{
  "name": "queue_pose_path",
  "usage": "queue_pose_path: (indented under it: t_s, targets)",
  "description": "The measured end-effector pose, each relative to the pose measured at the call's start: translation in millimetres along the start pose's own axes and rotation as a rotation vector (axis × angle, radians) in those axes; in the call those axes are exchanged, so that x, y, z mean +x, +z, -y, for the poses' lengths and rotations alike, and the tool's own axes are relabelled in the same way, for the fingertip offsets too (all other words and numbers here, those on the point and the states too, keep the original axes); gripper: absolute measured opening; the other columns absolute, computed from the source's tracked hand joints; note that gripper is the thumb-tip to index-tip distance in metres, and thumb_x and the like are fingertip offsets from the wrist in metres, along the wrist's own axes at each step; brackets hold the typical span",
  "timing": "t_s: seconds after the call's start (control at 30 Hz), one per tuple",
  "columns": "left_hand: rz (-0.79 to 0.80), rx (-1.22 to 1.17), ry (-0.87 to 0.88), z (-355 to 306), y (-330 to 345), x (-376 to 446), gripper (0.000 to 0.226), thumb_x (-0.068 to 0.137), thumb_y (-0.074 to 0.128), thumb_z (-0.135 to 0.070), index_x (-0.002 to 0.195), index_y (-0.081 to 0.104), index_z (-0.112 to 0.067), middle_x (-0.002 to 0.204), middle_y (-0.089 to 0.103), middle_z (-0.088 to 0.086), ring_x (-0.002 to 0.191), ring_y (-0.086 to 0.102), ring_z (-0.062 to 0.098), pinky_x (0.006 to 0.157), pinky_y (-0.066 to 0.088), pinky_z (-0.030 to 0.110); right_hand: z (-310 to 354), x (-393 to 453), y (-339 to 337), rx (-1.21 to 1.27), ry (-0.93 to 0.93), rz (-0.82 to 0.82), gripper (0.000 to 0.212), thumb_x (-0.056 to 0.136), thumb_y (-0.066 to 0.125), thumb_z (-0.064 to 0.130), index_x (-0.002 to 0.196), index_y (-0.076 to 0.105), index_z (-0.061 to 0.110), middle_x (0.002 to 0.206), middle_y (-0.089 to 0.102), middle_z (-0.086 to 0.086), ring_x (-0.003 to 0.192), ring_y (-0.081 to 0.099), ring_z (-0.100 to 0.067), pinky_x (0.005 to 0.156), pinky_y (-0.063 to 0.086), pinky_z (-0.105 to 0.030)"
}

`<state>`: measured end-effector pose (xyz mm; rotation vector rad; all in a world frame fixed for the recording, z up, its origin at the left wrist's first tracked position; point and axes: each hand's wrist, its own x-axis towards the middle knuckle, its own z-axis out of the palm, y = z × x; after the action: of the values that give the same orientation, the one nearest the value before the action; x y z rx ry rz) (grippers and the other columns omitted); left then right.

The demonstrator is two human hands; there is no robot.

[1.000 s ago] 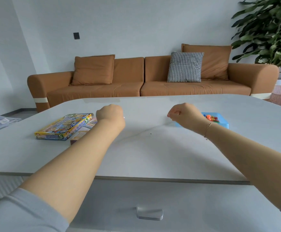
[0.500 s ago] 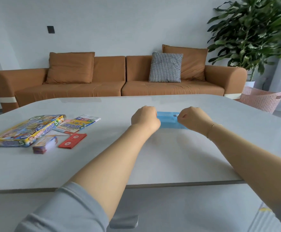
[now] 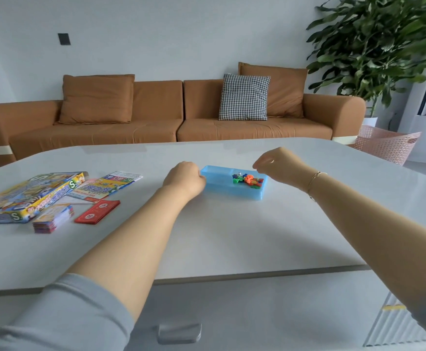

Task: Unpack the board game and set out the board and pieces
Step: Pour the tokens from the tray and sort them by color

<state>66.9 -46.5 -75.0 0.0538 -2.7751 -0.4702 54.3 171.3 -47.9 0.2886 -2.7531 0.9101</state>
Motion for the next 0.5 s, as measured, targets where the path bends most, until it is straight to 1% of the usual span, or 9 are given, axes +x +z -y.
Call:
queue_pose_path:
  t_s: [0.03, 0.07, 0.1, 0.17, 0.23, 0.33, 0.4, 0.43, 0.5]
  targets:
    - [0.007, -0.017, -0.012, 4, -1, -1, 0.019, 0.086, 0.047, -0.017, 0.076, 0.059, -0.006, 0.088, 0.061, 0.013, 0.083, 0.059, 0.032, 0.063, 0.041, 0.028, -3, 1, 3, -0.053, 0.034, 0.009, 0.028, 0.086, 0.055, 0.012, 0.105, 0.065, -0.006, 0.110, 0.066, -0.019, 0.105, 0.059, -0.035, 0.085, 0.052, -0.040]
    - [0.019, -0.046, -0.028, 7, -2, -1, 0.020, 0.086, 0.048, -0.018, 0.077, 0.061, -0.006, 0.089, 0.064, 0.014, 0.082, 0.060, 0.031, 0.063, 0.042, 0.028, -7, 2, 6, -0.081, 0.075, 0.042, 0.030, 0.087, 0.055, 0.015, 0.107, 0.065, -0.006, 0.111, 0.065, -0.019, 0.103, 0.059, -0.035, 0.087, 0.051, -0.039]
    - [0.029, -0.078, -0.045, 10, -3, -1, 0.020, 0.085, 0.048, -0.018, 0.077, 0.062, -0.007, 0.087, 0.066, 0.014, 0.077, 0.061, 0.031, 0.061, 0.042, 0.028, -9, 2, 9, -0.079, 0.114, 0.085, 0.031, 0.088, 0.054, 0.019, 0.105, 0.065, -0.005, 0.108, 0.065, -0.019, 0.096, 0.059, -0.033, 0.085, 0.049, -0.036]
    - [0.035, -0.134, -0.077, 13, -2, -1, 0.019, 0.083, 0.048, -0.016, 0.070, 0.060, -0.009, 0.079, 0.065, 0.015, 0.064, 0.055, 0.029, 0.054, 0.039, 0.026, -12, 1, 14, -0.037, 0.183, 0.125, 0.032, 0.088, 0.056, 0.026, 0.095, 0.064, -0.004, 0.094, 0.061, -0.018, 0.081, 0.051, -0.027, 0.074, 0.043, -0.033]
    - [0.024, -0.161, -0.096, 14, -1, 1, 0.024, 0.083, 0.048, -0.013, 0.060, 0.048, -0.011, 0.064, 0.052, 0.011, 0.055, 0.044, 0.027, 0.046, 0.031, 0.024, -13, 3, 18, -0.003, 0.223, 0.105, 0.031, 0.084, 0.061, 0.026, 0.089, 0.065, -0.004, 0.087, 0.058, -0.017, 0.075, 0.044, -0.023, 0.067, 0.036, -0.031]
    - [-0.008, -0.171, -0.104, 13, 3, 2, 0.033, 0.086, 0.047, -0.012, 0.055, 0.035, -0.015, 0.058, 0.038, 0.005, 0.056, 0.036, 0.026, 0.047, 0.029, 0.026, -11, 4, 20, 0.142, 0.290, 0.084, 0.033, 0.079, 0.066, 0.022, 0.097, 0.067, -0.006, 0.078, 0.054, -0.013, 0.070, 0.043, -0.022, 0.065, 0.033, -0.030]
    - [-0.030, -0.191, -0.095, 14, 8, 3, 0.033, 0.089, 0.047, -0.013, 0.057, 0.037, -0.015, 0.058, 0.038, 0.005, 0.060, 0.036, 0.027, 0.054, 0.035, 0.027, -9, 3, 15, 0.229, 0.298, 0.097, 0.030, 0.081, 0.067, 0.017, 0.101, 0.065, -0.005, 0.079, 0.056, -0.014, 0.067, 0.046, -0.023, 0.063, 0.038, -0.029]
    - [-0.048, -0.204, -0.088, 15, 10, 4, 0.029, 0.090, 0.046, -0.013, 0.061, 0.041, -0.015, 0.061, 0.040, 0.007, 0.061, 0.038, 0.027, 0.056, 0.037, 0.029, -7, 3, 12, 0.270, 0.289, 0.123, 0.030, 0.083, 0.066, 0.015, 0.106, 0.063, -0.004, 0.087, 0.060, -0.016, 0.069, 0.052, -0.024, 0.064, 0.044, -0.028]
    - [-0.104, -0.225, -0.065, 17, 14, 4, 0.023, 0.089, 0.042, -0.007, 0.068, 0.047, -0.015, 0.069, 0.045, 0.010, 0.067, 0.040, 0.027, 0.059, 0.034, 0.031, 1, -2, 7, 0.366, 0.272, 0.190, 0.029, 0.087, 0.065, 0.012, 0.114, 0.058, 0.002, 0.103, 0.063, -0.018, 0.078, 0.061, -0.024, 0.076, 0.054, -0.030]
